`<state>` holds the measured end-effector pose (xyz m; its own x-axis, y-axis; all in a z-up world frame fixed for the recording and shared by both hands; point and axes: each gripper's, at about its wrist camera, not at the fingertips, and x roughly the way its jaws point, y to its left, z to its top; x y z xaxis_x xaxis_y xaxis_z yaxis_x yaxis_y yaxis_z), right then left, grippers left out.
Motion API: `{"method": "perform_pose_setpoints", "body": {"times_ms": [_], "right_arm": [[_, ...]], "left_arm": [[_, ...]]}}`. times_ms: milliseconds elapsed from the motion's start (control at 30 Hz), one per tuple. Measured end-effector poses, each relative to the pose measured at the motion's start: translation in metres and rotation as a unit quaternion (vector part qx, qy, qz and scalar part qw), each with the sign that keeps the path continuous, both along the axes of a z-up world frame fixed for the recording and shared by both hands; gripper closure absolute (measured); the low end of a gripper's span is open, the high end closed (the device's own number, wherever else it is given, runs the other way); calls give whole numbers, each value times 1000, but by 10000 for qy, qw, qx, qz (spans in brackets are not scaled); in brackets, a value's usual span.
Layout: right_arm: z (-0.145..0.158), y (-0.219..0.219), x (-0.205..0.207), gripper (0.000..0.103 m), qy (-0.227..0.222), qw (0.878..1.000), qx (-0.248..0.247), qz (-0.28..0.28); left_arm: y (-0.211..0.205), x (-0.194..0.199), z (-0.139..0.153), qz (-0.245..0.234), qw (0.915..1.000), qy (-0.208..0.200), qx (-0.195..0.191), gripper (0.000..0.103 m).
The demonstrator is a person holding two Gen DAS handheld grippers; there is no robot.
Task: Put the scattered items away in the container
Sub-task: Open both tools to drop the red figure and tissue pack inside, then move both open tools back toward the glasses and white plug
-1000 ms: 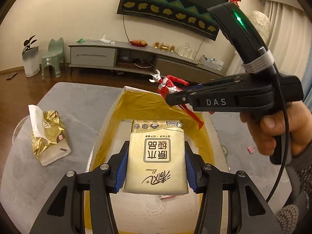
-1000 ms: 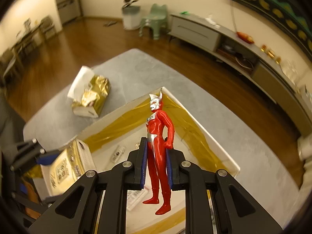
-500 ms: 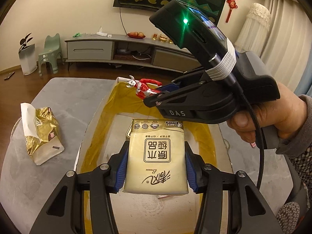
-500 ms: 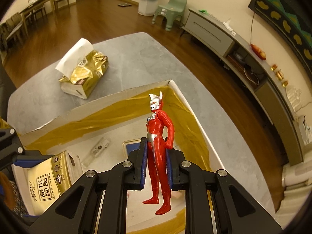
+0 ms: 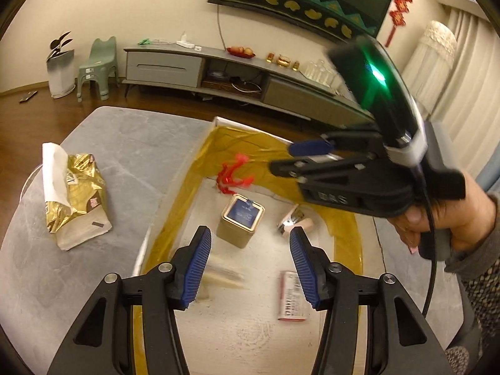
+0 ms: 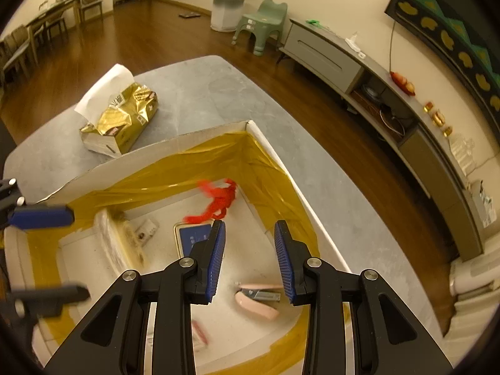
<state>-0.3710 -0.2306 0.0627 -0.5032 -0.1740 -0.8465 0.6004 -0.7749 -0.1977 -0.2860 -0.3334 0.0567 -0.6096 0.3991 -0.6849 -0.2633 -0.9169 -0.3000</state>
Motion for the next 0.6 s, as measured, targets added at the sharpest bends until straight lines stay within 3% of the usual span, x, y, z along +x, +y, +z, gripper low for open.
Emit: {"method": "perform_pose_setpoints", "body": {"times_ms": [333, 600], "right_arm": [[16, 24, 21, 68, -108, 9981, -586, -147], [27, 47, 51, 68, -297, 9894, -1391, -278]], "left_arm": [[-16, 2, 7, 236, 9995, 65, 181, 49], [-16, 9, 13, 259, 9994, 203, 145, 49]]}}
